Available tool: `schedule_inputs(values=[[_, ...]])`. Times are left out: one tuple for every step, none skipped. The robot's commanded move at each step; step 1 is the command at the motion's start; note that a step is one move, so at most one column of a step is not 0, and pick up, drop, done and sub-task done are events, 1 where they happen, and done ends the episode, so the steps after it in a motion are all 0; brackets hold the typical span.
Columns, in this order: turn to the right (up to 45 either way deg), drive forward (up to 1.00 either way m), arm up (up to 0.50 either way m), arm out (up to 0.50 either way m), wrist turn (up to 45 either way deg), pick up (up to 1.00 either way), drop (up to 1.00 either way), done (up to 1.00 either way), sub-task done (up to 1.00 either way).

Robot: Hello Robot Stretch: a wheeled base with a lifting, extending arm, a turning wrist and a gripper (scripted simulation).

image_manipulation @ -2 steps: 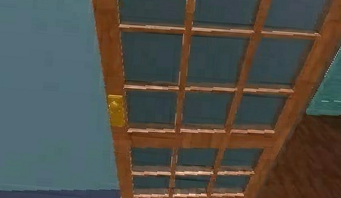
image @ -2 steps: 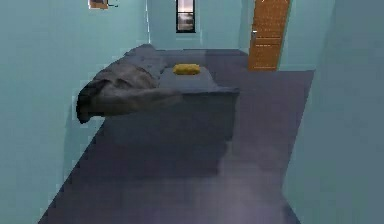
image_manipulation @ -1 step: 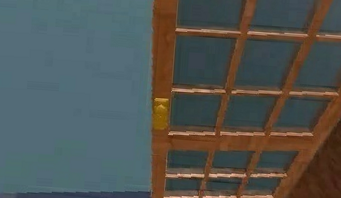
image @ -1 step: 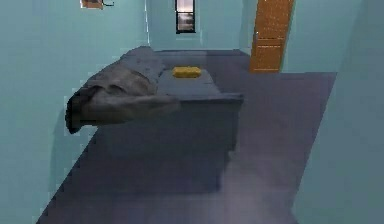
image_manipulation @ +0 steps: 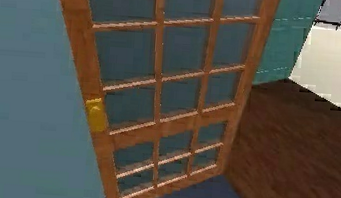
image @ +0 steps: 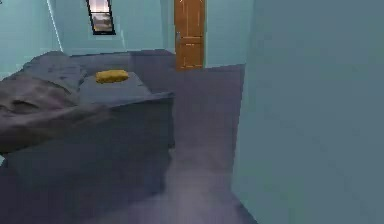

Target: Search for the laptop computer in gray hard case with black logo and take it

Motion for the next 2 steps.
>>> schedule_inputs(values=[[0.0, 1.00, 0.00, 0.00, 0.0, 0.00, 0.00, 0.00, 0.00], [0.0, 0.30, 0.00, 0.00, 0.0, 0.00, 0.00, 0.00, 0.00]])
